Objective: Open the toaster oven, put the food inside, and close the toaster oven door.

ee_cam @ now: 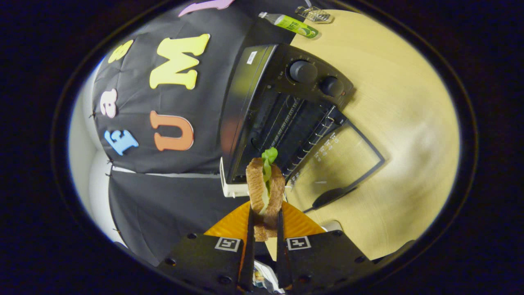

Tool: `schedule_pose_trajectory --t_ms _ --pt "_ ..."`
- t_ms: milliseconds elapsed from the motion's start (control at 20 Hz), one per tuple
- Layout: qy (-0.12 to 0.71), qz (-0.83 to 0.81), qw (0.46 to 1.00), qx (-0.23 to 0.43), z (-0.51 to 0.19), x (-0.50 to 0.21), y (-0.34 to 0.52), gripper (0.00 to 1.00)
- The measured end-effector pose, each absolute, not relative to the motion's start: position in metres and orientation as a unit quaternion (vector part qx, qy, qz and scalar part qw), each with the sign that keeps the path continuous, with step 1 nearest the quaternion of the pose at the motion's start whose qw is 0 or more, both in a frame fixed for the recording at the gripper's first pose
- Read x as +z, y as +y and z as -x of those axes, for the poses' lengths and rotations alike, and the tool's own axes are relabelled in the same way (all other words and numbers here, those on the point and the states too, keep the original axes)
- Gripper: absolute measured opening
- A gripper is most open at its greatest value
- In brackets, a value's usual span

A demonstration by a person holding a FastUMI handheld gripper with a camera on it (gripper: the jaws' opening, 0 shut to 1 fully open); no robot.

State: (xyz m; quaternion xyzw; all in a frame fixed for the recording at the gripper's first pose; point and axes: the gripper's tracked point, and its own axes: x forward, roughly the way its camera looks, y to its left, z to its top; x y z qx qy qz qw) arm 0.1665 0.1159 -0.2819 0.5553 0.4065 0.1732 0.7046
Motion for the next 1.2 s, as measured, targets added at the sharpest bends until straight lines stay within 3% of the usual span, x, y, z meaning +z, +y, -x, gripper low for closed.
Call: schedule_pose_trajectory --t_ms 300,650,800,1000,1200 --pt "0.322 -0.606 0.711 0.152 -0.229 -0.305 0.131 0.28" --pt "0.248 -0.681 0.680 0.111 -0.287 -0.333 0.145 0.30" --pt "0.240 -0.679 0.686 0.103 -0.298 -0.334 0.164 0.42" --pt "0.289 -0.642 0.698 0.127 -0.287 -0.334 0.200 0.82" --pt "0.319 -0.615 0.711 0.115 -0.273 -0.335 0.206 0.96"
